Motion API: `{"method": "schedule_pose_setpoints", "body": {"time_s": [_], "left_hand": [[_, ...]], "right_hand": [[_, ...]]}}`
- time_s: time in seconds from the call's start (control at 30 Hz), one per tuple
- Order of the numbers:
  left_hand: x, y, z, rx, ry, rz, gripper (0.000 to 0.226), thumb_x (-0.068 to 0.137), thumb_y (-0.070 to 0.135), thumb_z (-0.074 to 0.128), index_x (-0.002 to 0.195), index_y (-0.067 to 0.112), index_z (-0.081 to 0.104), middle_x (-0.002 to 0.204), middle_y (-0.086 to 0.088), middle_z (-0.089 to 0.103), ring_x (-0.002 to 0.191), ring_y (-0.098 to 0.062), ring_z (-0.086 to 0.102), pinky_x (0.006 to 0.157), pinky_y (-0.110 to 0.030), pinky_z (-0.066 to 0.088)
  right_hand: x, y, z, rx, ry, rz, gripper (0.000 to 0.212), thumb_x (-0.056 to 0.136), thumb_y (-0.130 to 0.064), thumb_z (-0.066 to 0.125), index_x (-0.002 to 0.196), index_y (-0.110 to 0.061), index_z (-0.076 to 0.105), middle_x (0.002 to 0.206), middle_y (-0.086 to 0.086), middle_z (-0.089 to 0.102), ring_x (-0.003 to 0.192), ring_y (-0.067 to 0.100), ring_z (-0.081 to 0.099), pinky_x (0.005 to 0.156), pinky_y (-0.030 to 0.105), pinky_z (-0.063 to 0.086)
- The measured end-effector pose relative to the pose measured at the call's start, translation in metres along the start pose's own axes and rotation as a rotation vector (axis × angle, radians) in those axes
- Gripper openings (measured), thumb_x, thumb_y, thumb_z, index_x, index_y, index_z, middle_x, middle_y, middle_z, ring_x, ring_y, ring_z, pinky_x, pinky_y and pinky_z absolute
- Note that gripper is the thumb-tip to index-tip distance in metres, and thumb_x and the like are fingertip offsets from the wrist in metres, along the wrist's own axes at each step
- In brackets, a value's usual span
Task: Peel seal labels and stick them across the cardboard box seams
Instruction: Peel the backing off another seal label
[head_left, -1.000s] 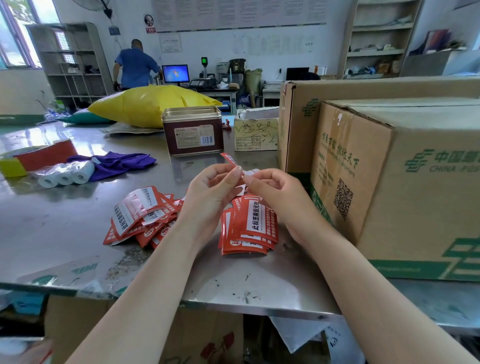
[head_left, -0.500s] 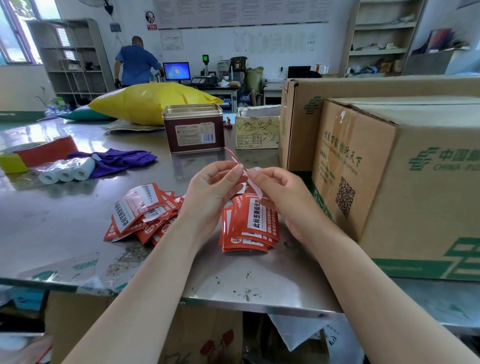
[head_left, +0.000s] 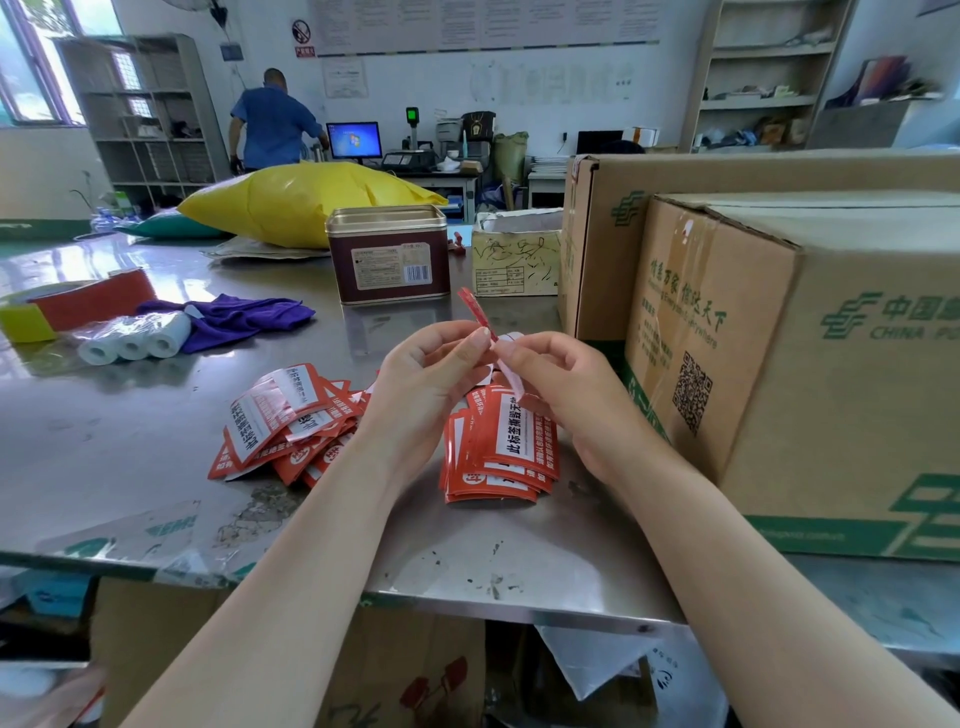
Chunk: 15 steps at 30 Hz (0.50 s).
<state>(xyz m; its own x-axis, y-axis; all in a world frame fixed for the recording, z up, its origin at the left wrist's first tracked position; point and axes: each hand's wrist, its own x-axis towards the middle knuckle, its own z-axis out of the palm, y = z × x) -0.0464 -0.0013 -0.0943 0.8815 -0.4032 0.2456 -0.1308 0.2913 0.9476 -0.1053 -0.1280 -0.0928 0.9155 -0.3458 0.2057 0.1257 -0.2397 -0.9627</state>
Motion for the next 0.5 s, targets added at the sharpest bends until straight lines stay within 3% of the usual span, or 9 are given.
{"method": "schedule_pose_setpoints", "body": {"time_s": [0.13,0.3,0.4,0.5], "left_hand": [[0.000,0.002,0.002,-0.001,0.027,-0.026,0.010,0.090,0.010,0.058,0.091,0.011,0.068,0.085,-0.004,0.073,0.080,-0.012,0.069,0.072,-0.020,0.054],[0.005,-0.001,0.001,0.084,0.134,-0.078,0.014,0.092,0.018,0.056,0.094,0.010,0.067,0.092,-0.006,0.073,0.086,-0.015,0.070,0.078,-0.024,0.054],[0.008,-0.005,0.001,0.140,0.209,-0.105,0.015,0.092,0.020,0.057,0.095,0.009,0.067,0.092,-0.006,0.073,0.084,-0.014,0.070,0.073,-0.023,0.054],[0.011,-0.009,-0.001,0.209,0.277,-0.158,0.016,0.092,0.019,0.055,0.096,0.008,0.066,0.094,-0.006,0.072,0.084,-0.013,0.069,0.066,-0.020,0.052]], "right_hand": [[0.002,0.002,-0.001,0.035,0.001,0.033,0.030,0.083,-0.046,0.060,0.102,-0.024,0.059,0.094,-0.003,0.069,0.077,0.012,0.070,0.073,0.029,0.058],[0.001,-0.002,-0.002,0.125,0.079,0.041,0.028,0.085,-0.038,0.060,0.104,-0.018,0.057,0.091,-0.005,0.067,0.065,-0.001,0.068,0.057,0.017,0.055],[0.000,-0.003,-0.003,0.160,0.136,0.031,0.027,0.086,-0.033,0.061,0.108,-0.017,0.054,0.091,-0.010,0.060,0.057,-0.012,0.061,0.044,0.007,0.045],[0.000,-0.003,-0.004,0.160,0.193,0.005,0.031,0.086,-0.030,0.062,0.112,-0.018,0.051,0.101,-0.009,0.058,0.066,-0.004,0.063,0.041,0.003,0.040]]}}
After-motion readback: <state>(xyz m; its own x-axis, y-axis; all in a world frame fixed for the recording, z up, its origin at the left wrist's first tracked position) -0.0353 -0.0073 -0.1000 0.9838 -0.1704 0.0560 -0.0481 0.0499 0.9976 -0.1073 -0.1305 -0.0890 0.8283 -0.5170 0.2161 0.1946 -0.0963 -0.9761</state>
